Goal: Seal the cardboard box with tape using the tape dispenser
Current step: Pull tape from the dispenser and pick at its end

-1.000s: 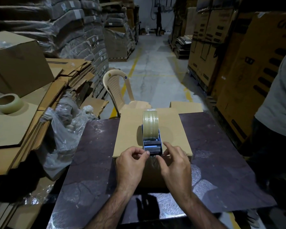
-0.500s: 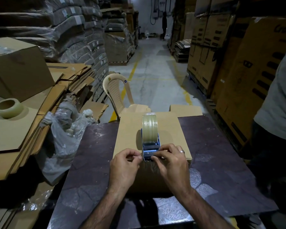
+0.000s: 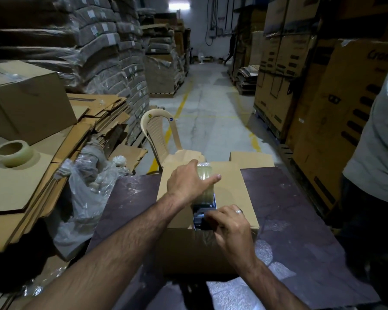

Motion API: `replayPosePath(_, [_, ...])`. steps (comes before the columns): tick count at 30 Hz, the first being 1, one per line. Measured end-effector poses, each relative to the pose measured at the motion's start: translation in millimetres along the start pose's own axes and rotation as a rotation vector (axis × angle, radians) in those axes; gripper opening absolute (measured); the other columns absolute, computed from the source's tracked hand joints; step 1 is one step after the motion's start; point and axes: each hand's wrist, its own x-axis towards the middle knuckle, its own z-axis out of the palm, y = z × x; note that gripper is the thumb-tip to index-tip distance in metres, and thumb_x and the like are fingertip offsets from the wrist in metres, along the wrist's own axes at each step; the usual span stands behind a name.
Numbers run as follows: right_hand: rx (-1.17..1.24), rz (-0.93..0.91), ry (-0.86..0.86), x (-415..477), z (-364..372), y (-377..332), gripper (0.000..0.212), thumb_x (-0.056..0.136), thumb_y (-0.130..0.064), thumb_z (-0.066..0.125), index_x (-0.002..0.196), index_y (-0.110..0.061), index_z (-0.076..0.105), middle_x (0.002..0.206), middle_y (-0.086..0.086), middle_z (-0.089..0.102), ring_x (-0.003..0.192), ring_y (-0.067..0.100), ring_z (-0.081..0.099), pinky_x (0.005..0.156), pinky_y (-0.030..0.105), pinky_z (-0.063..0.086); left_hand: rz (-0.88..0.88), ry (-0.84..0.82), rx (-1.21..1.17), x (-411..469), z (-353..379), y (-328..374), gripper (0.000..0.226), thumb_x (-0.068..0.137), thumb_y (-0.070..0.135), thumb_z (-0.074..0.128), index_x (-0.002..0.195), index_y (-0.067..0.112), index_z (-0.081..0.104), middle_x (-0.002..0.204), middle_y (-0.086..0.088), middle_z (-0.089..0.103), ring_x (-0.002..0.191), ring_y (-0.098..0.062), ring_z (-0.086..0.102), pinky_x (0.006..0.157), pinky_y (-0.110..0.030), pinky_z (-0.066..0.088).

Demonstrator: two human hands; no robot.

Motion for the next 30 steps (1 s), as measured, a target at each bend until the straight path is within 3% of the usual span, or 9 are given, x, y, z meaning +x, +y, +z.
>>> replayPosePath(3, [0.031,-0.025,-0.013,-1.1,0.0,-1.3,0.028,0.063,0.003,0.080,0.083,-0.014,0.072,0.085,-0.002,0.066,0.077,0.016,0.056,0.071,0.016,0.040,-0.014,-0.074,0.089,4.2,8.7,8.5,0.088,0.071,0.075,0.060,0.136,0.019,0.040,0.123,-0.006,0.059,0.108,-0.026,0.057,0.084,-0.037,0.050])
replayPosePath(6, [0.034,-0.055,-0.008,-4.1,1.7,-0.9,0.025,0.063,-0.001,0.082,0.082,-0.014,0.073,0.094,-0.001,0.068,0.082,0.015,0.057,0.074,0.016,0.043,-0.030,-0.061,0.042,6.6,17.6,10.4,0.073,0.079,0.063,0.058,0.134,0.018,0.040,0.122,-0.009,0.054,0.109,-0.029,0.055,0.085,-0.039,0.048])
replayPosePath(10, [0.032,-0.125,0.034,-4.3,7.7,0.7,0.009,0.076,-0.006,0.067,0.081,-0.011,0.073,0.085,-0.002,0.069,0.080,0.015,0.057,0.069,0.023,0.048,-0.017,0.026,0.075,9.7,23.7,10.7,0.053,0.088,0.049,0.047,0.125,0.011,0.046,0.117,-0.015,0.056,0.106,-0.035,0.055,0.082,-0.040,0.045])
replayPosePath(13, [0.050,-0.148,0.016,-4.8,8.9,0.6,0.013,0.080,-0.009,0.058,0.079,-0.008,0.071,0.079,0.000,0.066,0.075,0.018,0.056,0.065,0.028,0.047,0.012,0.042,0.102,15.9,25.1,9.5,0.046,0.090,0.042,0.045,0.119,0.007,0.051,0.112,-0.018,0.059,0.102,-0.036,0.056,0.076,-0.037,0.042])
replayPosePath(19, [0.091,-0.260,-0.032,5.7,1.6,6.3,0.014,0.085,-0.003,0.058,0.077,-0.005,0.069,0.078,0.006,0.065,0.069,0.024,0.054,0.064,0.032,0.045,0.017,-0.169,0.226,43.4,14.3,17.8,0.041,0.091,0.031,0.041,0.117,0.003,0.055,0.118,-0.020,0.060,0.102,-0.034,0.056,0.075,-0.033,0.039])
replayPosePath(23, [0.111,-0.343,-0.115,-10.8,0.0,10.5,0.013,0.077,0.009,0.069,0.075,-0.004,0.067,0.077,0.005,0.064,0.066,0.022,0.052,0.062,0.033,0.045,-0.017,-0.288,0.257,59.1,13.7,13.6,0.047,0.091,0.038,0.038,0.120,0.007,0.058,0.118,-0.015,0.059,0.092,-0.027,0.053,0.074,-0.032,0.041])
replayPosePath(26, [0.126,-0.372,-0.125,-17.4,3.1,12.6,0.015,0.076,0.012,0.069,0.074,-0.003,0.067,0.076,0.006,0.063,0.064,0.023,0.052,0.063,0.033,0.046,-0.005,-0.330,0.263,63.5,17.1,11.4,0.056,0.093,0.046,0.031,0.125,0.008,0.057,0.123,-0.013,0.059,0.098,-0.028,0.055,0.079,-0.034,0.043])
replayPosePath(30, [0.118,-0.413,-0.145,-18.9,5.9,11.0,0.014,0.080,0.008,0.068,0.076,-0.005,0.066,0.077,0.004,0.061,0.064,0.021,0.050,0.061,0.032,0.047,-0.019,-0.222,0.150,58.9,14.4,12.1,0.070,0.093,0.059,0.033,0.137,0.005,0.040,0.129,-0.016,0.056,0.109,-0.032,0.055,0.088,-0.039,0.045])
